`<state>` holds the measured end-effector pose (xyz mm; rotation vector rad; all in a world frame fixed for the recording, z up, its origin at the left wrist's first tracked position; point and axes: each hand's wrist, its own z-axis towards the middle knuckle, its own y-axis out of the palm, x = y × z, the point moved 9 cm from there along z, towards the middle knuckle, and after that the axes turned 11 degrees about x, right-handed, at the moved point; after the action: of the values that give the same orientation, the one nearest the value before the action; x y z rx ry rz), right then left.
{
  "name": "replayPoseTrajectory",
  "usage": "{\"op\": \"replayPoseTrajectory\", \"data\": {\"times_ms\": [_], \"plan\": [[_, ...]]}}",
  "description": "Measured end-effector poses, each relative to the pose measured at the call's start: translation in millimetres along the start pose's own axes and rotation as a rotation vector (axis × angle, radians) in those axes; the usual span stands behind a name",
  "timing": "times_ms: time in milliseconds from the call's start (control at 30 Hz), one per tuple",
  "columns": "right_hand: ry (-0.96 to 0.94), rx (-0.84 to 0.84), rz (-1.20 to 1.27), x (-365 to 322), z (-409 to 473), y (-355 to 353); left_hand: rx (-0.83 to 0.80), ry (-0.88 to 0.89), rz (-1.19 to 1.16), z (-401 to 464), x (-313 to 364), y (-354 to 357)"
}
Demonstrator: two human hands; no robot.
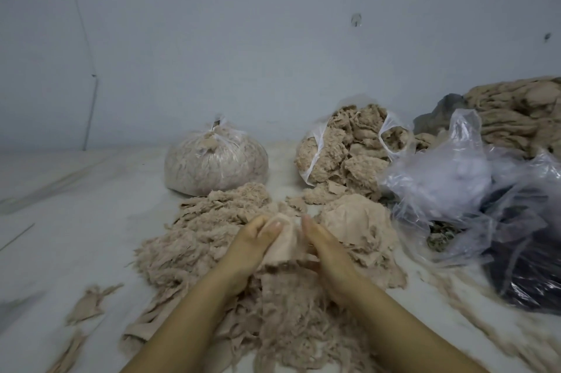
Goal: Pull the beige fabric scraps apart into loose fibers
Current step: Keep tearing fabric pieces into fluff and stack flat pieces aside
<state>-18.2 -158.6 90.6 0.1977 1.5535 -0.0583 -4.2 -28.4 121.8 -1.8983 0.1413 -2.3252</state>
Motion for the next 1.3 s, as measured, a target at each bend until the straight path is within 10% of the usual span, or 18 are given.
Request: {"op": "replayPoseTrajectory", "data": {"times_ms": [667,1033,1167,1300], "plan": [[0.023,0.189,0.328,-11.8,12.8,-41.3,0.429,-0.002,-0.098,16.3,-35.7,-43.6],[-0.163,0.275,-0.004,-54.1,52.4,-70.3,0.025,0.079,0.033,11.8,-11.9,-0.8],[-0.354,0.487,-0.698,-82.7,59.7,-101.9,-0.068,0.135,0.202,8.9,-12.0,-6.8],[-0.47,0.128,-0.671,-43.7,16.5,-38.4,-0.255,0.022,0.072,2.9,-28.8,-13.2]]}}
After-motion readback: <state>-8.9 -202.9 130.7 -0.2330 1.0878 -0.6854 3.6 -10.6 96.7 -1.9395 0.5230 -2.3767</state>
